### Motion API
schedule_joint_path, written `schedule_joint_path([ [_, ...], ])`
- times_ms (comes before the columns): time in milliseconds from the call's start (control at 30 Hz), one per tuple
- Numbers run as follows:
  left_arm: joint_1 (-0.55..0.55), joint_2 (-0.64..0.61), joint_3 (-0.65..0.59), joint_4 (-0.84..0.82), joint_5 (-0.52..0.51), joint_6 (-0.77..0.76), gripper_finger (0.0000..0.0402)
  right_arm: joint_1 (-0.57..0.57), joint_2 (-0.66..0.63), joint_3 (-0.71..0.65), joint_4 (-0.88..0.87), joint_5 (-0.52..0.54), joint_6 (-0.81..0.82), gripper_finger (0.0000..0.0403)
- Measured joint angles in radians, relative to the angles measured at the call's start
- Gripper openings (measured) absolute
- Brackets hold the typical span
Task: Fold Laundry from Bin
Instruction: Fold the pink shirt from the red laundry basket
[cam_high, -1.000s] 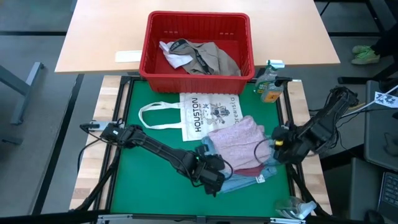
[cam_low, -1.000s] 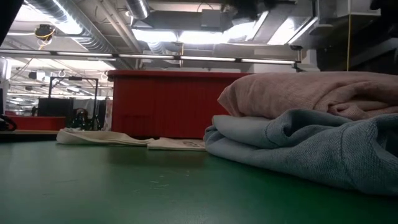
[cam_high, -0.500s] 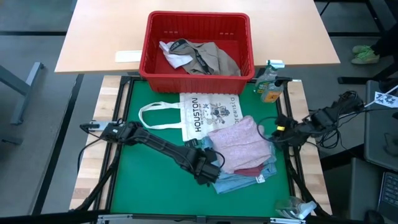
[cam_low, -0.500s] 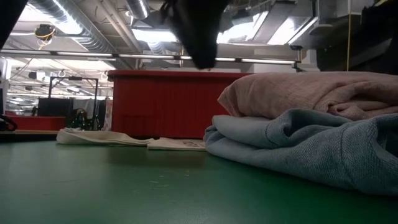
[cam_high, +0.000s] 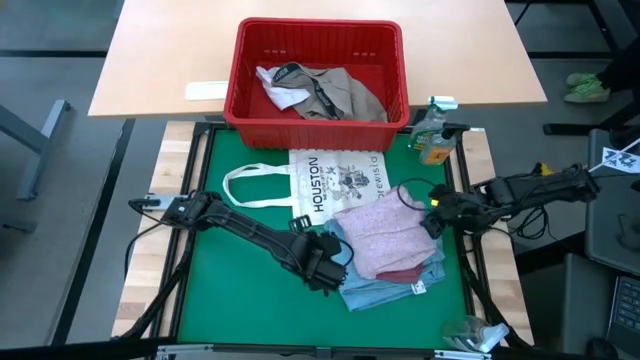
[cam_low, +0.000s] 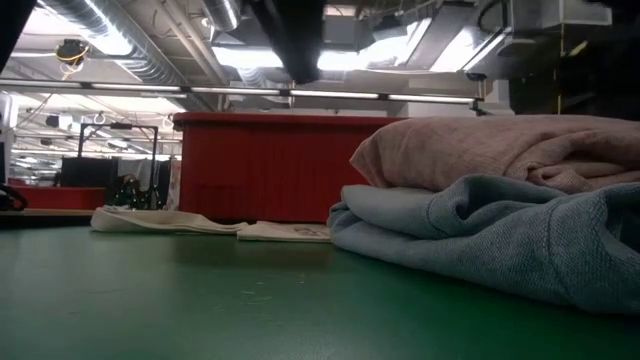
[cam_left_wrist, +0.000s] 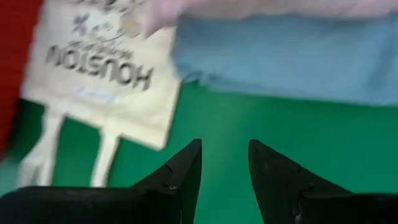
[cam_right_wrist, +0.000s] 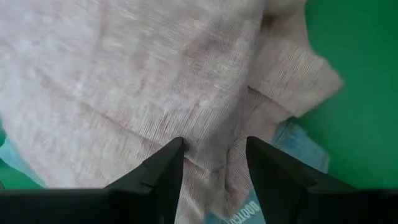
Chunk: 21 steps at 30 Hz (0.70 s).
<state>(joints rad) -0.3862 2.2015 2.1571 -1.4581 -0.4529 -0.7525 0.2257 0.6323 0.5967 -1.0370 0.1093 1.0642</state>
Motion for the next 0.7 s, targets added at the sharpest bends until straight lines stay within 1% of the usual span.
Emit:
schedule_joint_path([
  [100, 0.0, 0.007, -0.009, 0.106, 0.015, 0.001, 0.0126, -0.057, 0.002, -0.052, 0.044, -0.067, -0.015, 0.0175],
  [200, 0.0, 0.01, -0.036, 0.205, 0.037, 0.003, 0.0126, -0.103, 0.008, -0.084, 0.082, -0.11, -0.022, 0.0175],
  [300, 0.0, 0.01, -0.075, 0.308, 0.068, 0.003, 0.0126, -0.135, 0.014, -0.104, 0.1, -0.153, -0.023, 0.0175],
  [400, 0.0, 0.01, -0.124, 0.412, 0.071, -0.007, 0.0126, -0.151, 0.014, -0.123, 0.111, -0.212, -0.023, 0.0175],
  [533, 0.001, 0.012, -0.225, 0.594, 0.068, -0.106, 0.0126, -0.148, 0.014, -0.142, 0.13, -0.252, -0.018, 0.0175],
  [700, 0.01, 0.012, -0.366, 0.81, 0.054, -0.273, 0.0126, -0.148, 0.021, -0.146, 0.135, -0.259, -0.016, 0.0175],
])
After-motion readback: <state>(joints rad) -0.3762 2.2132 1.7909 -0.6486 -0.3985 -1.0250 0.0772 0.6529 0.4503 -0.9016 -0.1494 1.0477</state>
